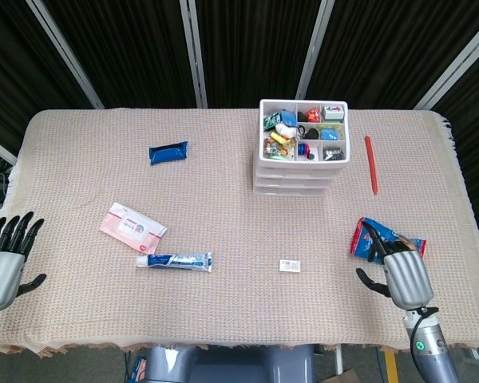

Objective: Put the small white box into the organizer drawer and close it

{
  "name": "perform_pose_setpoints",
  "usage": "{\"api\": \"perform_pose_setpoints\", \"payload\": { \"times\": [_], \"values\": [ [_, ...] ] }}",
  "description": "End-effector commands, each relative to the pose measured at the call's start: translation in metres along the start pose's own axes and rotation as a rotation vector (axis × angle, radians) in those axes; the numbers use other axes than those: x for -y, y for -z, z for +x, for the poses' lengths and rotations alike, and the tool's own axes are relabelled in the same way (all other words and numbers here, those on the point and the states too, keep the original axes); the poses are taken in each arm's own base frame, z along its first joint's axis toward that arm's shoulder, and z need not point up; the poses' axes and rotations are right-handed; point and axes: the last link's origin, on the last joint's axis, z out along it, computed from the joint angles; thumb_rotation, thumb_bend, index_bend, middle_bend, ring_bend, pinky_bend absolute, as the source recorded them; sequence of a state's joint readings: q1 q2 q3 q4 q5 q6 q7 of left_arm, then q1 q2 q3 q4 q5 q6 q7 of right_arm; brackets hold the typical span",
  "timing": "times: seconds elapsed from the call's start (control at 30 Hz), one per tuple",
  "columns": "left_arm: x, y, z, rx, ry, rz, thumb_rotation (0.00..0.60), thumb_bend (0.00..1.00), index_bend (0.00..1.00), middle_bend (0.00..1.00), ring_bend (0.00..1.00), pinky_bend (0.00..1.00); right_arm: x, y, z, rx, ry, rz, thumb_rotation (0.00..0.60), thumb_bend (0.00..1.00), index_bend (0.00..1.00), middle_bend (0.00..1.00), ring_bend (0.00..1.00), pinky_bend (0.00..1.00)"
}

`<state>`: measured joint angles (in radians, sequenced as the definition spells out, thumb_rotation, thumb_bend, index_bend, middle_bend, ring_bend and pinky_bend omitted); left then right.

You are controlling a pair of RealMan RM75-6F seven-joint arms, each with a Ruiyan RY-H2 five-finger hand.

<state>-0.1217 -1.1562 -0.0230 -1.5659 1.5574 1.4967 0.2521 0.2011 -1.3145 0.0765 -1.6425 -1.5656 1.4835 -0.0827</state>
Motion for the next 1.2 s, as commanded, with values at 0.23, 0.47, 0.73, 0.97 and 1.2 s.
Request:
{"api": "perform_pose_setpoints", "payload": {
  "times": [0.23,0.47,0.73,0.97,1.2],
  "values": [
    [0.000,0.000,0.002,-0.042,0.025,-0.007,0.600,0.12,0.02,0.00,0.00,0.00,0.056,-0.051,-0.027,0.212,-0.494,-0.220,0.600,0.41,0.13,0.80,0.76,0.65],
    [0.001,-0.001,0.002,-0.051,0.023,-0.011,0.600,0.12,0.02,0.00,0.00,0.00,0.084,-0.083,-0.050,0.332,-0.856,-0.411,0.600,0.43,0.13,0.80,0.76,0.65],
    [0.002,-0.002,0.001,-0.047,0.027,-0.009,0.600,0.12,0.02,0.00,0.00,0.00,0.098,-0.107,-0.073,0.367,-1.007,-0.532,0.600,0.44,0.13,0.80,0.76,0.65],
    [0.002,-0.003,0.002,-0.046,0.037,-0.009,0.600,0.12,0.02,0.00,0.00,0.00,0.104,-0.123,-0.090,0.359,-1.081,-0.587,0.600,0.44,0.13,0.80,0.76,0.65],
    [0.004,-0.004,0.002,-0.043,0.051,-0.003,0.600,0.12,0.02,0.00,0.00,0.00,0.114,-0.137,-0.104,0.312,-1.154,-0.612,0.600,0.44,0.15,0.80,0.76,0.65]
  ]
}}
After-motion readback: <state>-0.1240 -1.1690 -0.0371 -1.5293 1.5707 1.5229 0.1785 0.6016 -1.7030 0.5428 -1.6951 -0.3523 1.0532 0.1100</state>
